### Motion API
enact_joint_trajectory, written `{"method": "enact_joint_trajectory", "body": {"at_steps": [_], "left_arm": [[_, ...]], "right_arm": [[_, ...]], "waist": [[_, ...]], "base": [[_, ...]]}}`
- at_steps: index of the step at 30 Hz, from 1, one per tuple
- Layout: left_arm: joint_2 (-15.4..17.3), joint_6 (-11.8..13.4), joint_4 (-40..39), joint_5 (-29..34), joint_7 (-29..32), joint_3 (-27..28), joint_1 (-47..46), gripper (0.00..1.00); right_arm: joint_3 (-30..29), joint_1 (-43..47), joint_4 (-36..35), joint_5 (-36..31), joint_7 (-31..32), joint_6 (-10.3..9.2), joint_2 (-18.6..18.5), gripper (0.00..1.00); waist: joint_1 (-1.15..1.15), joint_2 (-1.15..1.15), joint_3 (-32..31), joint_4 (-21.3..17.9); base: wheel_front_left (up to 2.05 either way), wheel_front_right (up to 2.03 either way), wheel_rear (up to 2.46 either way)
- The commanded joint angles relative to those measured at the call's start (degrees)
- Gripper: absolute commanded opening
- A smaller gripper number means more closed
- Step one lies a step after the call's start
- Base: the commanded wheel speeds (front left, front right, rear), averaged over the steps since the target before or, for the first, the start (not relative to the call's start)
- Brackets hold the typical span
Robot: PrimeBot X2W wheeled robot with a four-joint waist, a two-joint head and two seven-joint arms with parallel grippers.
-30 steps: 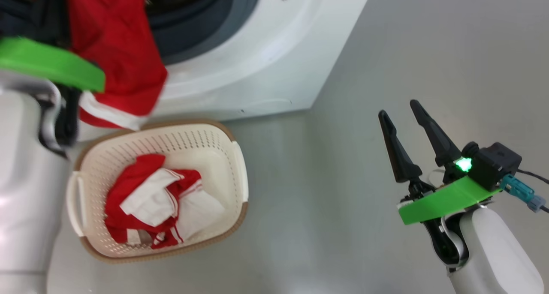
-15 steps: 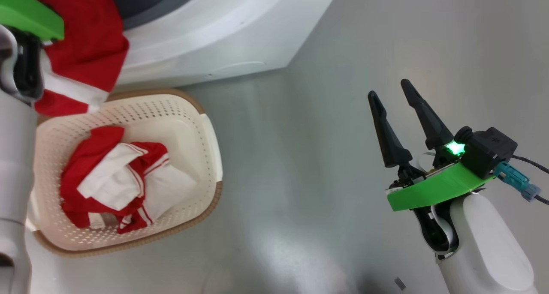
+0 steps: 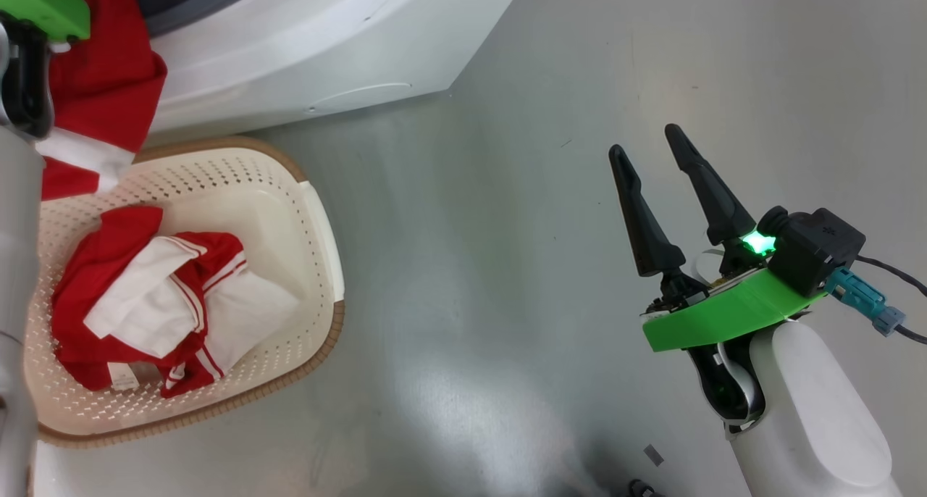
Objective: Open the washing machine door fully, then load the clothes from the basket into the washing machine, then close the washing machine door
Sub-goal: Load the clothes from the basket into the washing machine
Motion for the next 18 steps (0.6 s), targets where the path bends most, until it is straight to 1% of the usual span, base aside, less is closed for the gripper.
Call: {"method": "enact_joint_trajectory", "body": {"at_steps": [1,6,7,8,9,18], "left_arm": [[2.3,-0.3,-0.4,0.4,0.2,0.4,-1.4,0.0],[1.7,-0.6,2.4,0.2,-0.1,-0.1,-1.8,0.01],[1.4,-0.6,2.8,0.1,-0.3,-0.2,-1.9,0.45],[1.2,-0.6,3.1,0.1,-0.4,-0.3,-2.0,0.93],[1.0,-0.7,3.4,0.1,-0.5,-0.5,-2.1,1.0],[-0.4,-1.2,5.0,0.9,-1.8,-2.9,-0.8,1.0]], "right_arm": [[0.8,0.7,-1.4,-0.4,-0.3,0.09,0.3,1.0],[0.6,0.6,-1.1,-0.5,-0.3,0.09,0.4,1.0],[0.6,0.5,-1.1,-0.5,-0.3,0.09,0.4,1.0],[0.6,0.4,-1.1,-0.5,-0.3,0.09,0.3,1.0],[0.6,0.3,-1.0,-0.6,-0.3,0.09,0.3,1.0],[0.7,0.2,-0.1,-0.4,-0.3,0.09,-0.4,1.0]], "waist": [[0.0,0.0,0.1,0.0],[0.0,0.0,-0.1,0.3],[0.0,0.0,-0.2,0.4],[0.0,0.0,-0.3,0.6],[0.0,0.0,-0.3,0.8],[0.0,0.0,-3.0,2.3]], "base": [[0.0,0.0,0.0],[0.0,0.0,0.0],[0.0,0.0,0.0],[0.0,0.0,0.0],[0.0,0.0,0.0],[0.0,0.0,0.0]]}}
